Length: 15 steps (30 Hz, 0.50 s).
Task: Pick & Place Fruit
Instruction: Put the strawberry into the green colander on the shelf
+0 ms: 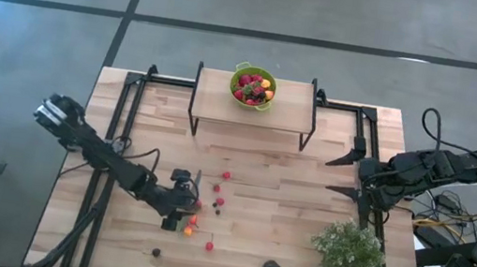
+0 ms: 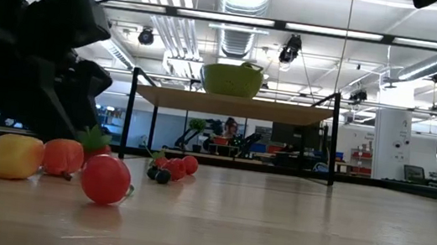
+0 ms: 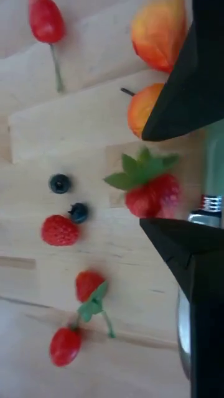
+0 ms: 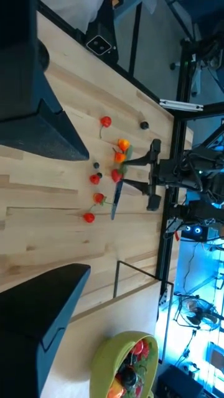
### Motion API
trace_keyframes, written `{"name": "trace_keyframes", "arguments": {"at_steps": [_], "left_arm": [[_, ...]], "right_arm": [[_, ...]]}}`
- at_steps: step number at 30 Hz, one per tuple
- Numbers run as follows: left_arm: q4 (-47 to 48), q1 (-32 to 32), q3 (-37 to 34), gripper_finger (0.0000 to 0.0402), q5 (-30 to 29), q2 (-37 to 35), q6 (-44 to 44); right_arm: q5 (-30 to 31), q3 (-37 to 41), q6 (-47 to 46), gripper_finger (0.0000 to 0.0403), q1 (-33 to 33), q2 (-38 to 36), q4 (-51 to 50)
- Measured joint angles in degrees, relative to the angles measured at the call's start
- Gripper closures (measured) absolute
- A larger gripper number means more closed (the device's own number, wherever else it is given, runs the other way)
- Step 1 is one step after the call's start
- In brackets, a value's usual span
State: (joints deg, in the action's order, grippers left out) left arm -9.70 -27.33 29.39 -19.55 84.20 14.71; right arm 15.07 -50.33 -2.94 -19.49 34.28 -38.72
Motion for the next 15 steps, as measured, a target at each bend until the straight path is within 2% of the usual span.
{"name": "trace_keyframes", "arguments": {"at_steps": [15], "left_arm": [[0.4, 0.0, 0.72, 0.0341, -0.02, -0.87, 1.87]], "right_arm": [[0.0, 0.0, 0.0, 0.0168, 0.0, 0.07, 0.0]]}}
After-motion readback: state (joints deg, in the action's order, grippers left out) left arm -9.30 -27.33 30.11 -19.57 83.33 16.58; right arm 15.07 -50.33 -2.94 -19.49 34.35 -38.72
